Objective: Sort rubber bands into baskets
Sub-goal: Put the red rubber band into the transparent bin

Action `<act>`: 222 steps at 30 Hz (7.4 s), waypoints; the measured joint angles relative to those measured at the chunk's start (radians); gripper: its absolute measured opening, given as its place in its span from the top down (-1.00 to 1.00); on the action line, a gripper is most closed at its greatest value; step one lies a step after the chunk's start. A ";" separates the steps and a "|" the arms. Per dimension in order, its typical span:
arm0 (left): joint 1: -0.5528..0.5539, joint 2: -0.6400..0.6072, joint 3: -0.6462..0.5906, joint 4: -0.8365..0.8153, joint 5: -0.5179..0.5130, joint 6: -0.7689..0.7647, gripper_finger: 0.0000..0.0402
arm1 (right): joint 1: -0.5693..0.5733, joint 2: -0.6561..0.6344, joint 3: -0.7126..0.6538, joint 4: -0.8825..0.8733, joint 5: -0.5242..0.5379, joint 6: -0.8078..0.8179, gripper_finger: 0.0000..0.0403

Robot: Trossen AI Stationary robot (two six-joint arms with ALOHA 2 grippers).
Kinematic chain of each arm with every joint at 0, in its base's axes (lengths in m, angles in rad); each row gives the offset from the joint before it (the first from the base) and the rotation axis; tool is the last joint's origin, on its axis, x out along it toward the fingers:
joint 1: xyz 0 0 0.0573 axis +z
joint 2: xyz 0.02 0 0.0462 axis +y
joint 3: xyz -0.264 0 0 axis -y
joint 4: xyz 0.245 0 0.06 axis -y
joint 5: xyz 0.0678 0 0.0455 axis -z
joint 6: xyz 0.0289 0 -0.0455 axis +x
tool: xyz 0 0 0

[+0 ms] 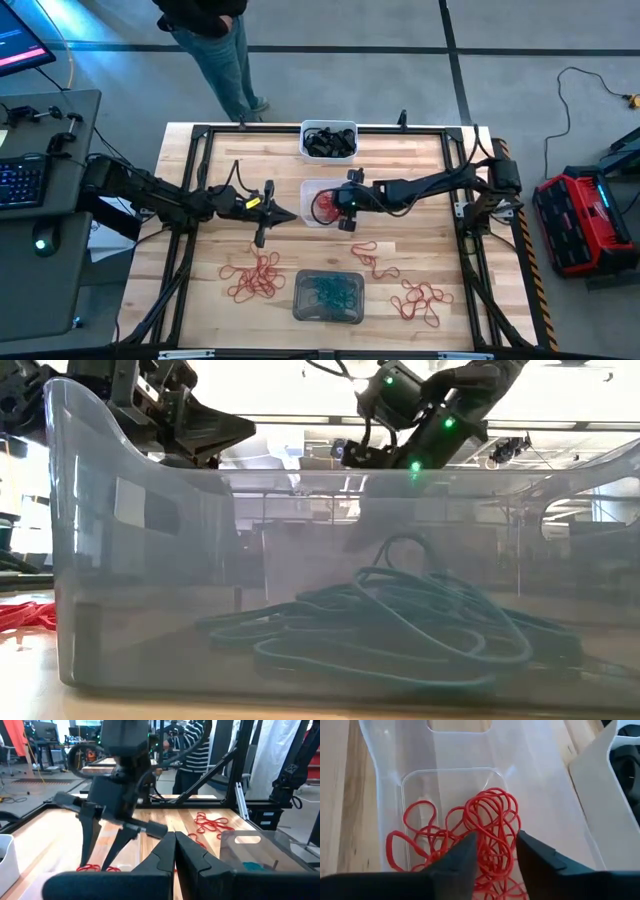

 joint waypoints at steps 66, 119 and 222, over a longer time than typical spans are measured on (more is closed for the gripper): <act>-0.002 0.000 -0.005 -0.010 -0.021 0.027 1.00 | 0.544 0.088 0.114 -0.604 -0.201 0.636 0.95; 0.002 0.001 -0.004 -0.059 -0.033 0.029 1.00 | 0.044 -0.102 0.132 -0.039 -0.028 0.000 1.00; 0.002 0.001 -0.005 -0.077 -0.056 0.029 1.00 | 0.321 -0.061 -0.094 -0.212 -0.136 0.287 0.99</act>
